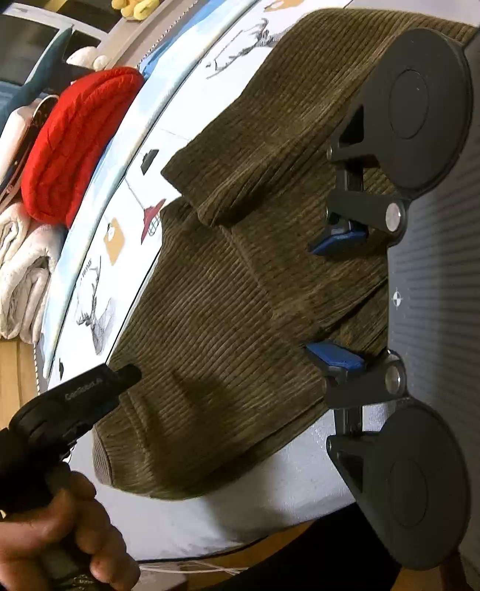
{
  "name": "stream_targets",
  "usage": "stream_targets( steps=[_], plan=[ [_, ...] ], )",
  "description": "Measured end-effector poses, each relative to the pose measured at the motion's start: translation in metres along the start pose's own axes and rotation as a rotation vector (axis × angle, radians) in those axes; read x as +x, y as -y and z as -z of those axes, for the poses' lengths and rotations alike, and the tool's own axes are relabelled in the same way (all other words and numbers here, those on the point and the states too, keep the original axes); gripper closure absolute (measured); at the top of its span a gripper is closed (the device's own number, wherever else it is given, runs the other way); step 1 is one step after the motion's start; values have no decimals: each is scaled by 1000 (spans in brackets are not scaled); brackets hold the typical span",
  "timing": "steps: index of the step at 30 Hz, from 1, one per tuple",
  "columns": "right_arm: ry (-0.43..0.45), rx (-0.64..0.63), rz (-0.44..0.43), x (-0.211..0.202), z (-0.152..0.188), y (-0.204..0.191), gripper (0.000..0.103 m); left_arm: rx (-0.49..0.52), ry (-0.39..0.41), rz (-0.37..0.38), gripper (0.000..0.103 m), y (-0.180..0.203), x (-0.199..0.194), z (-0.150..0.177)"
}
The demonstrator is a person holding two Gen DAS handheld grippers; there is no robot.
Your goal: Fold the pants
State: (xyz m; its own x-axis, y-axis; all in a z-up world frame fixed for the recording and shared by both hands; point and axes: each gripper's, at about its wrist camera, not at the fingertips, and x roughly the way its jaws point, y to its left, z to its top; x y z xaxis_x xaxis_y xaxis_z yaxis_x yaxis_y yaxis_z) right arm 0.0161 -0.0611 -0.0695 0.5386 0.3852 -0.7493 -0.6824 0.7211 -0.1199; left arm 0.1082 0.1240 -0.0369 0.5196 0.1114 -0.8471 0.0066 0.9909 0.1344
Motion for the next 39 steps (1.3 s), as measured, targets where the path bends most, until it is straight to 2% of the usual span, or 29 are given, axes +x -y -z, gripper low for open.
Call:
stream_targets(
  steps=[1,3,6,7,10,11,12,16,18,19,21,22,24,26,27,30,32,34,36,39],
  plan=[
    [22,8,-10,-6,-3,-1,86,-1,1,1,56,0,0,0],
    [96,-7,-12,-22,-7,0,89,-3,1,0,56,0,1,-1],
    [142,-18,-60,-42,-8,0,89,-3,1,-1,56,1,1,-2],
    [131,-43,-70,-44,-5,-2,89,-1,2,0,56,2,1,-3],
    [-22,-92,-103,-24,8,-7,86,9,1,2,56,7,1,-3],
    [-26,-96,-96,-24,12,-8,86,11,1,3,56,9,1,-3],
    [0,-85,-98,-28,11,-8,83,13,2,6,56,10,0,-3],
    [188,103,-188,-62,-5,14,78,27,8,5,54,14,0,-4],
    [233,137,-141,-67,-8,21,75,26,5,2,54,14,1,-4],
    [228,131,-91,-65,-8,22,75,26,3,1,54,14,1,-4],
    [146,106,-22,-48,-5,21,75,30,1,-3,54,13,2,-3],
    [78,94,-18,-40,0,21,75,31,-1,-4,54,12,2,-3],
    [-110,53,-87,-12,13,14,76,27,-2,-5,54,10,3,-3],
    [-74,-38,-44,-16,14,2,76,20,-1,-3,54,8,2,-3],
    [-72,-35,-48,-19,10,2,76,18,0,-3,54,7,2,-3],
    [3,75,-81,-31,2,15,75,19,2,-4,54,5,2,-3],
    [-8,88,-75,-26,2,16,75,18,-1,-7,54,4,3,-3],
    [-81,31,-74,-13,9,9,76,16,-2,-6,54,3,4,-3],
    [-56,10,-53,-13,10,6,76,18,-2,-5,54,3,3,-3],
    [2,84,-52,-20,0,13,75,15,3,-5,54,1,3,-2]
  ],
)
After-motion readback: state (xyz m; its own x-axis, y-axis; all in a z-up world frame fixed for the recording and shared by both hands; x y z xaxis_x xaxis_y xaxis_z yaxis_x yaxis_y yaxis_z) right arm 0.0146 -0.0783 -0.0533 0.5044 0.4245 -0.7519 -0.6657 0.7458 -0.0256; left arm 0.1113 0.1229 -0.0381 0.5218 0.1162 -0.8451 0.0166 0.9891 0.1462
